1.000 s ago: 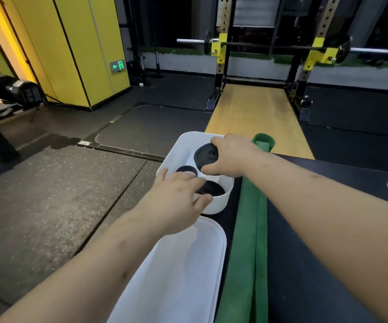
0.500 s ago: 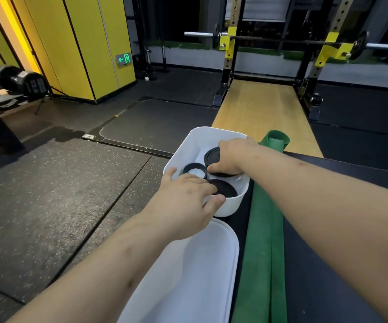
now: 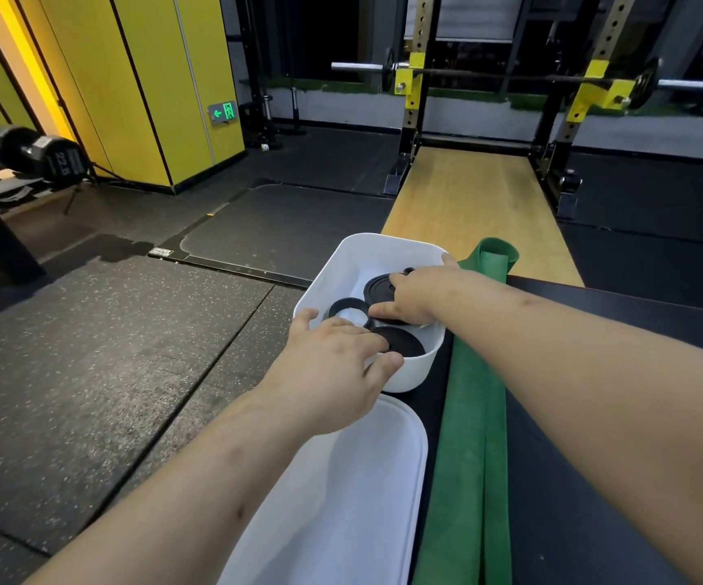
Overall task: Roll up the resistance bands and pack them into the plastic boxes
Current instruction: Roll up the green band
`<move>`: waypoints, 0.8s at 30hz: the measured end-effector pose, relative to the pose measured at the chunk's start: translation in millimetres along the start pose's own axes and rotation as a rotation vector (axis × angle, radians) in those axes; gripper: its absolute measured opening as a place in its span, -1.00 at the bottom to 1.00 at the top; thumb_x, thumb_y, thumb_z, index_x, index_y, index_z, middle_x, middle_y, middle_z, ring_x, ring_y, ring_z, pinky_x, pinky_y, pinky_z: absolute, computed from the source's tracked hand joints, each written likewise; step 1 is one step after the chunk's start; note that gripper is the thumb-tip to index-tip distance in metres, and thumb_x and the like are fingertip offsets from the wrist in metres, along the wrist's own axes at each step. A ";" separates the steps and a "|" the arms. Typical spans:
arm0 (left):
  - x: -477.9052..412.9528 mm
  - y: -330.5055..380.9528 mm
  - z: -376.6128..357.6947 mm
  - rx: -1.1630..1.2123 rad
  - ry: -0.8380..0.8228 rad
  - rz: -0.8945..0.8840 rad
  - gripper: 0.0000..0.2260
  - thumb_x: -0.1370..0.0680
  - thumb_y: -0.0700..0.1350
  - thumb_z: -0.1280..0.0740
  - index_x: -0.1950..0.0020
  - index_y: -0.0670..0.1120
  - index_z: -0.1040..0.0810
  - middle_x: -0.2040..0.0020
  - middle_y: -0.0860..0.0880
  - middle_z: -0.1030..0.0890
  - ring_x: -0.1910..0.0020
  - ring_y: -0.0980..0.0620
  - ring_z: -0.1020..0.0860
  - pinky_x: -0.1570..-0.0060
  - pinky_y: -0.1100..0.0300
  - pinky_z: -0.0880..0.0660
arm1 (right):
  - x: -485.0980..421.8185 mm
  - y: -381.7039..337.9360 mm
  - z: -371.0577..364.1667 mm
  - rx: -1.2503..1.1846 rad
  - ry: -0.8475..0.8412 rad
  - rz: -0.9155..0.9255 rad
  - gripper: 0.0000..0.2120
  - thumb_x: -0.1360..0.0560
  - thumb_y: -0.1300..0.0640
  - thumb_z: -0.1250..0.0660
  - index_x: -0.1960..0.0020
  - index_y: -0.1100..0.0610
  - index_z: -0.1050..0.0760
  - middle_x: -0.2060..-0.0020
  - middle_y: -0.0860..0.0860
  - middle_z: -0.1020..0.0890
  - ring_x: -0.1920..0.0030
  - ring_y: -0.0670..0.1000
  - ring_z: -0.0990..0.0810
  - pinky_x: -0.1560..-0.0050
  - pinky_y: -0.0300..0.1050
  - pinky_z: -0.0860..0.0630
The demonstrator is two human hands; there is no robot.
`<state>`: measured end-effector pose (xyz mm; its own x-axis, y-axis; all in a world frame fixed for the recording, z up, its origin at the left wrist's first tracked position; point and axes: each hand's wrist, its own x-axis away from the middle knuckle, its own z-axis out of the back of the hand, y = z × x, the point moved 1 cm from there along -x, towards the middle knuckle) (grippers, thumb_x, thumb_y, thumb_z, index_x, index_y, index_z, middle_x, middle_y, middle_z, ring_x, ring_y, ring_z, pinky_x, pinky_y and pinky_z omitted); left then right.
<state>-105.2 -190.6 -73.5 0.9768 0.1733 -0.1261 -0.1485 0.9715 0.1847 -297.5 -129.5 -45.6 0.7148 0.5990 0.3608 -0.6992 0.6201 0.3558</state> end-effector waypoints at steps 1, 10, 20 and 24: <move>0.5 0.3 0.4 -0.001 -0.009 0.009 -0.48 -0.61 0.29 0.15 -0.09 0.13 -0.55 -0.09 0.18 -0.58 -0.33 0.16 -0.39 -0.50 -0.11 0.06 | 3.3 0.1 -1.3 -0.023 0.013 -0.017 -0.20 -0.56 -0.50 0.20 -0.68 -0.11 -0.05 -0.62 -0.03 -0.25 -0.63 0.09 -0.14 -0.55 0.37 0.12; 2.6 1.4 2.9 -0.010 0.009 0.009 -0.47 -0.59 0.30 0.16 -0.15 0.17 -0.54 -0.09 0.18 -0.59 -0.31 0.12 -0.41 -0.49 -0.07 0.03 | 26.1 -1.5 -2.0 -0.151 0.110 -0.059 -0.21 -0.59 -0.46 0.19 -0.66 -0.05 -0.12 -0.56 0.05 -0.37 -0.60 0.16 -0.21 -0.57 0.32 0.11; 16.0 23.9 24.7 0.043 0.059 0.026 -0.65 -0.61 0.18 -0.07 -0.28 0.19 -0.53 -0.20 0.20 -0.55 -0.34 0.10 -0.39 -0.52 -0.04 -0.06 | 96.7 21.0 5.5 -0.381 0.349 -0.034 -0.50 -0.66 -0.21 0.06 -0.37 0.02 -0.44 -0.28 0.12 -0.53 -0.26 0.20 -0.50 -0.34 0.19 -0.33; 33.7 48.2 40.6 0.066 0.105 0.001 -0.62 -0.57 0.10 -0.14 -0.35 0.16 -0.53 -0.23 0.14 -0.56 -0.29 0.01 -0.43 -0.35 0.04 -0.33 | 148.6 32.3 -6.9 -0.459 0.362 -0.041 -0.51 -0.66 -0.18 -0.01 -0.49 0.00 -0.36 -0.35 0.11 -0.48 -0.30 0.21 -0.49 -0.27 0.14 -0.44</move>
<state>-73.3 -144.5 -29.2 0.9547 0.1934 -0.2264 -0.1354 0.9592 0.2482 -213.8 -16.9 13.5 0.7556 0.6550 0.0086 -0.6526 0.7538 -0.0761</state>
